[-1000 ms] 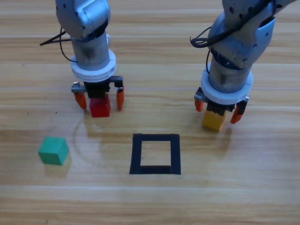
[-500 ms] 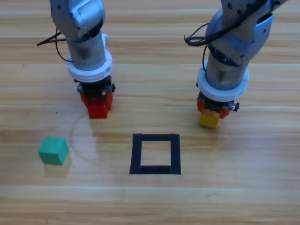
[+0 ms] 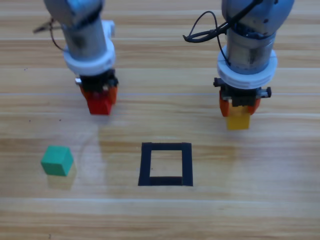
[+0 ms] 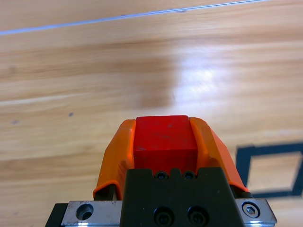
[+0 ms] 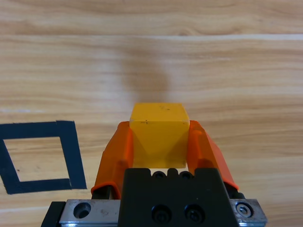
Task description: Stack the blocks in the rectangular block: red at the bottom, yellow in the middle, green on top
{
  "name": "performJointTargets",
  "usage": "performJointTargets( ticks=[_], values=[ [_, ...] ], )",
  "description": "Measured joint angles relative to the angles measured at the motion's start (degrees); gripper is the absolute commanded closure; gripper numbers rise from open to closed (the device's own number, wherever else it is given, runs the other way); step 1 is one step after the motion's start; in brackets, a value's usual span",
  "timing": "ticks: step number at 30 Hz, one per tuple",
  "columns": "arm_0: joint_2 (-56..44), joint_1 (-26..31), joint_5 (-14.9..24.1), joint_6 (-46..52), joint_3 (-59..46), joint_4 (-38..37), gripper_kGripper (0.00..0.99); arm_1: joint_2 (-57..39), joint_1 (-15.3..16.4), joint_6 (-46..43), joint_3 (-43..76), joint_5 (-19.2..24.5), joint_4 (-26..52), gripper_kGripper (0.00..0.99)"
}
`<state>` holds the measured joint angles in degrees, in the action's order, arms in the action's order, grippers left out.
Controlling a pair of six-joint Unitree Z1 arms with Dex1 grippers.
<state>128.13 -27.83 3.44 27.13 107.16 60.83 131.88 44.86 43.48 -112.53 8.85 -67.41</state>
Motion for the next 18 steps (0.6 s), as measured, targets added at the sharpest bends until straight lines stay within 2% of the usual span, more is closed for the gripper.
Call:
performJointTargets(
  ticks=[3, 6, 7, 9, 13, 18],
  values=[
    [-5.6, -0.1, 0.0, -2.2, 0.0, 1.6, 0.955, -3.3, 0.2, -1.2, 2.0, 0.0, 0.0, 0.923],
    [-10.8, -0.5, 0.0, -3.7, 0.0, 3.9, 0.956, -6.7, 0.4, -2.4, 3.7, 0.0, 0.0, 0.929],
    [-12.1, -0.8, 0.0, -3.8, 0.0, 4.4, 0.958, -7.5, 0.5, -2.5, 4.3, 0.0, 0.0, 0.965],
    [-14.4, -1.7, 0.0, -3.9, -0.1, 5.2, 0.982, -9.3, 0.8, -2.9, 4.9, 0.0, 0.0, 0.976],
    [-18.3, -6.2, 1.5, -1.6, -4.3, 5.3, 0.984, -10.2, 1.3, -5.2, 5.7, 0.0, 0.0, 0.976],
    [-19.1, -14.3, 4.6, 5.8, -8.5, 5.1, 0.99, -10.2, 1.8, -5.2, 7.8, 0.0, 0.4, 0.976]
  ],
)
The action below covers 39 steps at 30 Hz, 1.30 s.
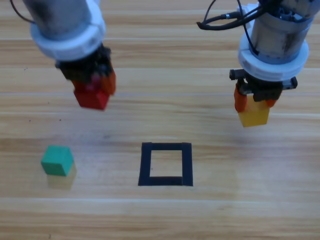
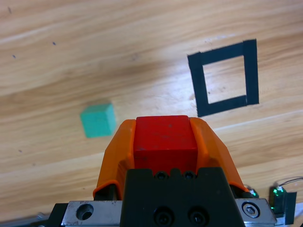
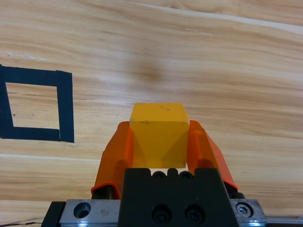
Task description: Stack the blocks in the rectangular block: red at the bottom, yellow in the middle, green on top
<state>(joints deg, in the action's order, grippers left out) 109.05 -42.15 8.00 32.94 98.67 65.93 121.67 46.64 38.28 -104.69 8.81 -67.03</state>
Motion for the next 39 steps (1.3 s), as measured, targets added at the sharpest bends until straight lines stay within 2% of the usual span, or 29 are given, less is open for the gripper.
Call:
performJointTargets(
  ticks=[6, 13, 19, 25, 39],
  values=[
    [1.2, -6.9, 3.0, 11.3, -0.6, -0.4, 0.99, 0.0, 0.0, -0.1, 1.5, -0.1, 1.6, 0.976],
    [9.4, -9.1, 3.6, 22.1, 2.1, -0.4, 0.99, -0.2, 0.0, -0.4, 7.7, -3.0, 8.9, 0.976],
    [15.3, -9.2, 1.2, 22.8, 5.7, -0.5, 0.976, -5.9, -0.1, -2.1, 13.8, -4.4, 14.9, 0.975],
    [18.4, -9.2, -1.0, 22.9, 10.3, -0.5, 0.975, -8.0, -0.2, -2.3, 13.8, -4.7, 15.2, 0.975],
    [23.8, -9.3, -1.7, 23.8, 13.4, -0.5, 0.975, -8.0, -0.3, -2.3, 13.8, -4.7, 15.2, 0.975]
  ],
)
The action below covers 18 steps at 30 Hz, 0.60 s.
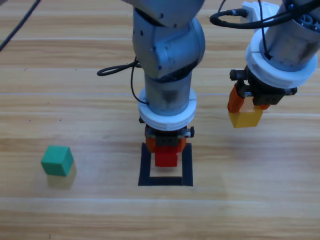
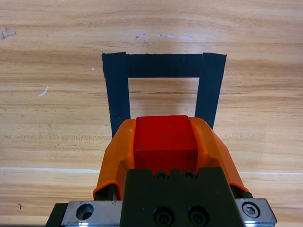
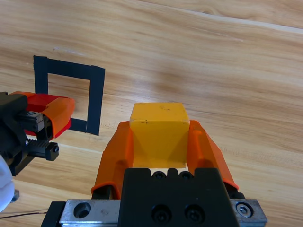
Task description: Stack the blocks in the rectangular block: red at the bottom, yellow in the middle, green on top
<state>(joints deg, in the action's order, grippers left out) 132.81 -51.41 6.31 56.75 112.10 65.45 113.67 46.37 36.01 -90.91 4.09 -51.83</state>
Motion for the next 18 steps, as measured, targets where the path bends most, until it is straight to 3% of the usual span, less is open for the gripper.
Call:
performJointTargets(
  ticks=[18],
  values=[
    [0.3, 0.0, 0.0, -1.8, -0.2, -3.4, 0.975, 0.0, 0.0, 0.0, 0.0, 0.0, 0.0, 0.975]
  ],
)
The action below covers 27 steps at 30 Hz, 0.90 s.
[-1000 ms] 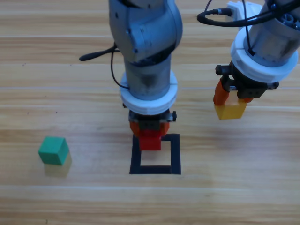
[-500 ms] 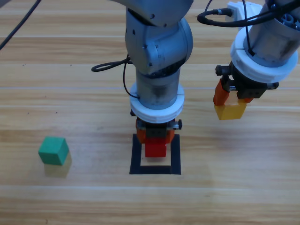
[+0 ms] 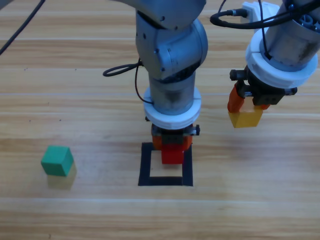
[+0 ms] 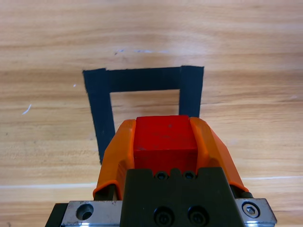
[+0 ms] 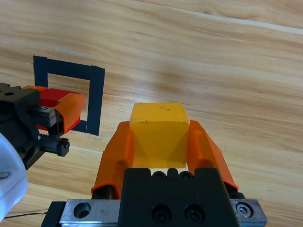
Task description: Stack the blocks in the rectangular block: red at the bottom, yellow in the middle, green on top
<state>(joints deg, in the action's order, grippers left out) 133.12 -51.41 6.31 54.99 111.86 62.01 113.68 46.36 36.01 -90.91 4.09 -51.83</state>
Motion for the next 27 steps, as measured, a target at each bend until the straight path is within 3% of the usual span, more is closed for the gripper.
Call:
performJointTargets(
  ticks=[27],
  values=[
    [0.0, 0.0, 0.0, -0.9, -4.6, -3.1, 0.973, 0.0, 0.0, 0.0, 0.0, 0.0, 0.0, 0.973]
  ],
)
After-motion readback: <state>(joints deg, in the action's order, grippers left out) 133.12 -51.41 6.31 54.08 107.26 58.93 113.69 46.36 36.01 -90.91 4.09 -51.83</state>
